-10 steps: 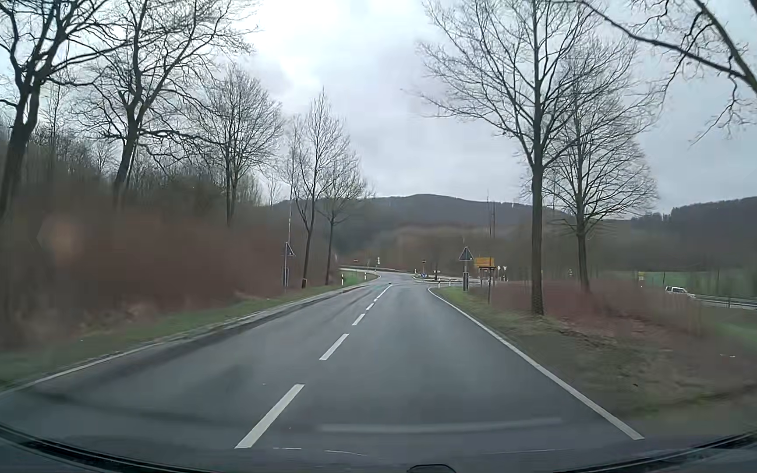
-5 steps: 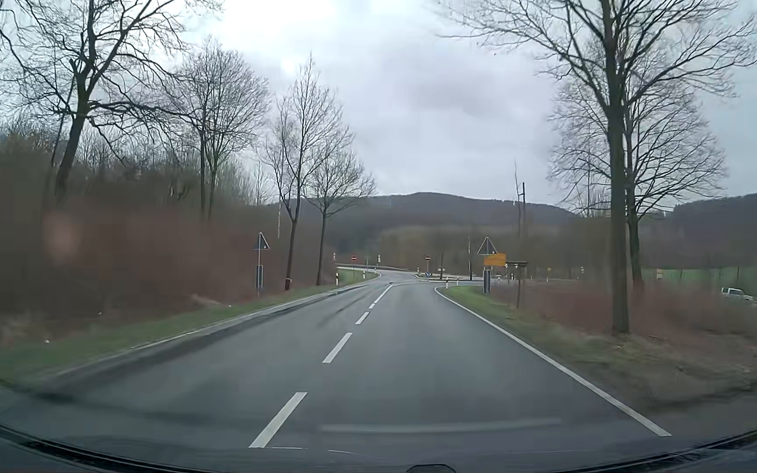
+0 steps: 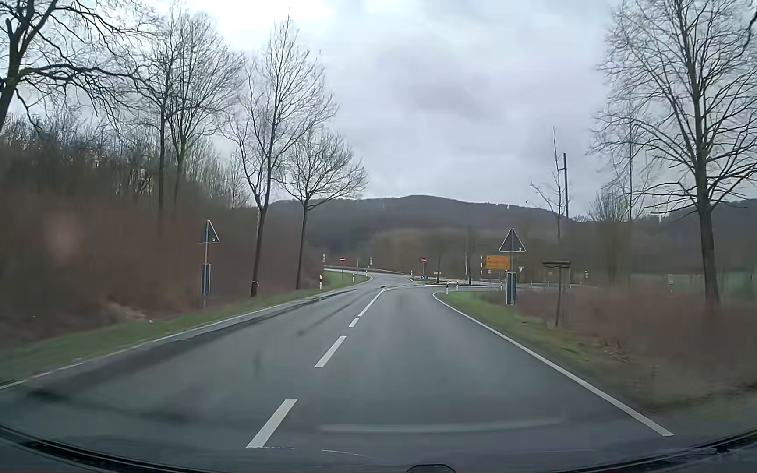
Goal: Follow the waypoints while adhering to traffic rules and regulations
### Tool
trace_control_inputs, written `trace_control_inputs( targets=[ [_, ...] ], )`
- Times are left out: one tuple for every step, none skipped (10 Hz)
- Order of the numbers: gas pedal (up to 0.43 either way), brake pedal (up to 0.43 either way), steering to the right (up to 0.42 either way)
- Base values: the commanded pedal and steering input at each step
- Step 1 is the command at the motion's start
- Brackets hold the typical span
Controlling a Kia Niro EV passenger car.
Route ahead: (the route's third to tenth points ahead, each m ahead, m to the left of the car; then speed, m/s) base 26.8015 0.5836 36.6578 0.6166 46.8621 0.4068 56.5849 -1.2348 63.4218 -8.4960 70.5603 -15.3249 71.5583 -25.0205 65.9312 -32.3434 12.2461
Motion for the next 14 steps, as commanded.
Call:
trace_control_inputs(
  targets=[
    [0.000,0.000,0.011],
    [0.000,0.000,0.009],
    [0.000,0.000,0.007],
    [0.000,0.000,0.006],
    [0.000,0.000,0.006],
    [0.000,0.000,0.006],
    [0.000,0.000,0.006],
    [0.000,0.000,0.006],
    [0.000,0.030,0.006],
    [0.000,0.079,0.006],
    [0.000,0.116,0.006],
    [0.000,0.146,0.007],
    [0.000,0.152,0.007],
    [0.000,0.159,0.006]
  ],
)
